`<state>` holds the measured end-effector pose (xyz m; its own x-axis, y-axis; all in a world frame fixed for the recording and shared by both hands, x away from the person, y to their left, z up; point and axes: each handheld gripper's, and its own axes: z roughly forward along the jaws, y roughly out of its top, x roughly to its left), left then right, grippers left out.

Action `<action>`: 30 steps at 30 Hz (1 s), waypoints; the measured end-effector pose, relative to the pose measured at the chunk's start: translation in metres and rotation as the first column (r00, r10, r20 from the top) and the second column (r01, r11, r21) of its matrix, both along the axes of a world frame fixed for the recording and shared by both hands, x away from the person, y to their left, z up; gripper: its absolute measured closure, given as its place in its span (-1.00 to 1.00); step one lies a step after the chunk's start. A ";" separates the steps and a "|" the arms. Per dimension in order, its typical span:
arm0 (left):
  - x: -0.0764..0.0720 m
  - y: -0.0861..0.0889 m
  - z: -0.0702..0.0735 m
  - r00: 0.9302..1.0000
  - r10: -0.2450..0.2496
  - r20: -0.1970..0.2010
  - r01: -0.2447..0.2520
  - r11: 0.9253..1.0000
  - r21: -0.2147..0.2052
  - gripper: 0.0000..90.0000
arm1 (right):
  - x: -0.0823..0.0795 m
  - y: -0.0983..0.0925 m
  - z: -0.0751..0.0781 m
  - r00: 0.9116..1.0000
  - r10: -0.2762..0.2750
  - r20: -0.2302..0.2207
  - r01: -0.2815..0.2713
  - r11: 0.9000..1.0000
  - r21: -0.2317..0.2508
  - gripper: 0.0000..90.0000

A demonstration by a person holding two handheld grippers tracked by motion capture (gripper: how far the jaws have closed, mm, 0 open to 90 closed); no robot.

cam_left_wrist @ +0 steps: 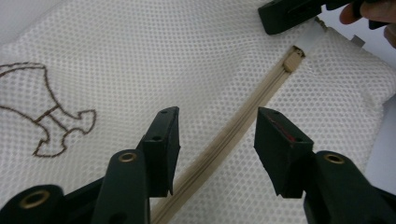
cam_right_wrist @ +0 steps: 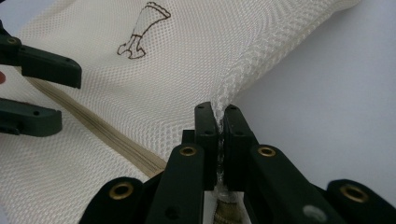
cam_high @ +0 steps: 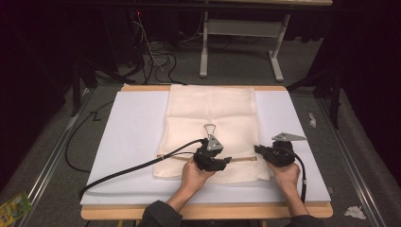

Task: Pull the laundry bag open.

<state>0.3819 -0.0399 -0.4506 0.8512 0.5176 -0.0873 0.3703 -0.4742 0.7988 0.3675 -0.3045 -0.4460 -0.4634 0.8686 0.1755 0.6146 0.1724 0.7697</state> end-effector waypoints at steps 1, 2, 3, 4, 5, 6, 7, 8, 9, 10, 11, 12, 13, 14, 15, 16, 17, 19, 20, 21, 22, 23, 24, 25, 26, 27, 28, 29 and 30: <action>-0.001 -0.003 0.000 1.000 -0.011 -0.002 0.011 1.000 -0.004 0.16 | 0.000 0.000 0.001 1.000 0.004 0.006 -0.004 1.000 0.004 0.96; -0.001 -0.006 0.000 1.000 -0.019 -0.008 0.019 1.000 -0.005 0.17 | 0.000 0.001 0.002 1.000 0.003 0.004 -0.003 1.000 0.008 0.96; -0.002 -0.008 -0.001 1.000 -0.025 -0.008 0.025 1.000 -0.002 0.18 | -0.001 0.001 0.003 1.000 0.007 0.008 -0.007 1.000 0.011 0.96; -0.003 -0.011 -0.001 0.999 -0.032 -0.009 0.032 0.999 -0.001 0.19 | -0.001 0.002 0.004 1.000 0.009 0.010 -0.009 1.000 0.017 0.96; -0.004 -0.013 -0.001 0.999 -0.038 -0.014 0.038 0.999 -0.006 0.20 | -0.001 0.002 0.005 1.000 0.010 0.009 -0.010 1.000 0.020 0.96; -0.004 -0.015 -0.002 0.999 -0.043 -0.020 0.043 0.999 -0.013 0.21 | -0.001 0.003 0.006 1.000 0.012 0.012 -0.012 1.000 0.022 0.96; -0.004 -0.015 -0.002 0.999 -0.047 -0.025 0.046 0.999 -0.019 0.22 | -0.001 0.004 0.006 1.000 0.014 0.014 -0.014 1.000 0.021 0.96; -0.004 -0.016 -0.003 0.998 -0.048 -0.028 0.047 0.999 -0.023 0.24 | -0.001 0.004 0.007 1.000 0.017 0.015 -0.017 1.000 0.022 0.96; -0.004 -0.016 -0.004 0.999 -0.046 -0.028 0.046 0.999 -0.024 0.26 | -0.001 0.005 0.007 1.000 0.019 0.018 -0.019 0.999 0.026 0.96; -0.004 -0.016 -0.004 0.999 -0.044 -0.028 0.044 0.999 -0.022 0.26 | -0.001 0.005 0.008 1.000 0.021 0.020 -0.021 0.999 0.028 0.96; -0.004 -0.017 -0.004 0.999 -0.041 -0.029 0.041 0.999 -0.021 0.26 | -0.001 0.005 0.008 1.000 0.021 0.021 -0.022 0.999 0.029 0.96; -0.005 -0.017 -0.004 0.999 -0.039 -0.029 0.039 0.999 -0.025 0.27 | -0.001 0.005 0.008 1.000 0.020 0.020 -0.020 0.999 0.031 0.96; -0.006 -0.017 -0.002 0.999 -0.039 -0.021 0.039 0.999 -0.035 0.30 | -0.001 0.006 0.009 1.000 0.022 0.019 -0.022 0.999 0.034 0.96; -0.007 -0.017 -0.001 0.999 -0.041 -0.013 0.040 0.998 -0.043 0.32 | -0.001 0.005 0.009 0.999 0.029 0.029 -0.029 0.999 0.030 0.96; -0.008 -0.017 0.000 0.999 -0.039 -0.010 0.038 0.998 -0.055 0.34 | -0.001 0.006 0.010 0.999 0.026 0.026 -0.027 0.999 0.031 0.96; -0.008 -0.017 0.001 0.999 -0.040 -0.008 0.039 0.997 -0.059 0.35 | -0.001 0.007 0.010 0.999 0.030 0.028 -0.031 0.999 0.031 0.97; -0.008 -0.018 0.001 0.999 -0.037 -0.012 0.037 0.997 -0.065 0.36 | -0.002 0.007 0.011 0.999 0.029 0.025 -0.030 0.999 0.034 0.96; -0.006 -0.018 -0.001 0.999 -0.039 -0.021 0.038 0.998 -0.057 0.36 | -0.001 0.008 0.011 0.999 0.032 0.032 -0.033 0.999 0.041 0.97; -0.006 -0.019 -0.002 0.999 -0.038 -0.025 0.036 0.998 -0.054 0.37 | -0.001 0.009 0.011 0.999 0.032 0.033 -0.034 0.998 0.044 0.97; -0.006 -0.019 -0.002 0.999 -0.040 -0.030 0.038 0.998 -0.055 0.37 | -0.001 0.009 0.011 0.999 0.034 0.032 -0.035 0.998 0.042 0.96; -0.007 -0.021 -0.002 0.999 -0.044 -0.025 0.043 0.998 -0.043 0.38 | -0.001 0.009 0.011 0.999 0.035 0.030 -0.036 0.998 0.043 0.97; -0.009 -0.023 -0.002 0.999 -0.051 -0.018 0.050 0.998 -0.032 0.38 | -0.001 0.009 0.011 0.999 0.035 0.030 -0.037 0.998 0.041 0.96; -0.010 -0.026 -0.001 0.998 -0.061 -0.014 0.061 0.998 -0.026 0.39 | -0.001 0.009 0.011 0.999 0.035 0.030 -0.036 0.998 0.041 0.96; -0.012 -0.029 -0.001 0.998 -0.068 -0.006 0.068 0.997 -0.028 0.40 | -0.001 0.009 0.011 0.999 0.036 0.030 -0.037 0.998 0.041 0.97; -0.012 -0.031 0.000 0.997 -0.077 -0.007 0.077 0.997 -0.029 0.42 | -0.001 0.009 0.011 0.999 0.035 0.031 -0.037 0.998 0.043 0.97; -0.012 -0.034 0.000 0.997 -0.076 -0.009 0.075 0.997 -0.025 0.42 | -0.001 0.009 0.011 0.999 0.034 0.032 -0.036 0.998 0.046 0.97; -0.011 -0.036 0.001 0.997 -0.078 -0.011 0.078 0.997 -0.024 0.42 | -0.001 0.009 0.011 0.999 0.035 0.031 -0.036 0.998 0.048 0.97; -0.011 -0.038 0.001 0.997 -0.081 -0.014 0.080 0.997 -0.021 0.43 | -0.001 0.009 0.011 0.999 0.035 0.032 -0.037 0.998 0.049 0.97; -0.011 -0.039 0.001 0.996 -0.083 -0.014 0.083 0.996 -0.024 0.44 | -0.001 0.009 0.011 0.999 0.036 0.033 -0.038 0.998 0.048 0.97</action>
